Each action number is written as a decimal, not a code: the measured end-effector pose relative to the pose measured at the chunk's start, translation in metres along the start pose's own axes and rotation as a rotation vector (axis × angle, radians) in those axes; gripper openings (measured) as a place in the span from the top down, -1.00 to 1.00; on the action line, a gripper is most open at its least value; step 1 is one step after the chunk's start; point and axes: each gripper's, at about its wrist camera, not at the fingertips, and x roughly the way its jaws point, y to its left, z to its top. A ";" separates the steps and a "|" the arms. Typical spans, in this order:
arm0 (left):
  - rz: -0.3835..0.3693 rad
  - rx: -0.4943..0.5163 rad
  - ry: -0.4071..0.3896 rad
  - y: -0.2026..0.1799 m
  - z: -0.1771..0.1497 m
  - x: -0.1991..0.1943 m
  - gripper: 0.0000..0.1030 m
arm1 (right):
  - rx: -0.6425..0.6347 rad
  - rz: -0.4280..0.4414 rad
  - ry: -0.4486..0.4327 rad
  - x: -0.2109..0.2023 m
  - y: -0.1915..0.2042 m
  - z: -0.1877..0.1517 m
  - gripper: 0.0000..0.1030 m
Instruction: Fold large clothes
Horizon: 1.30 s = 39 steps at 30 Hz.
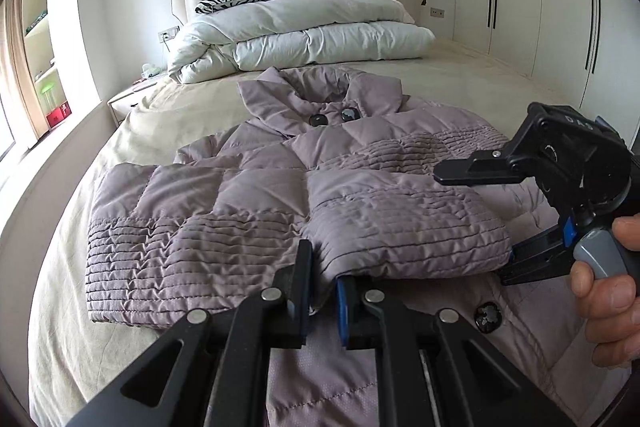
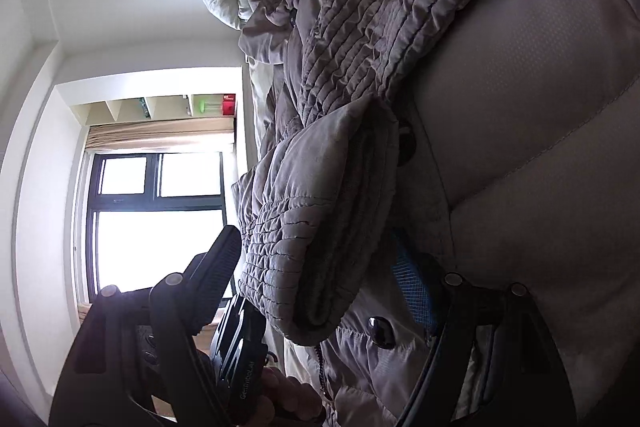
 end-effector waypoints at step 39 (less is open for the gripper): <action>0.165 -0.362 0.043 0.148 0.023 0.069 -0.17 | -0.612 0.115 -0.266 -0.093 0.343 0.057 0.66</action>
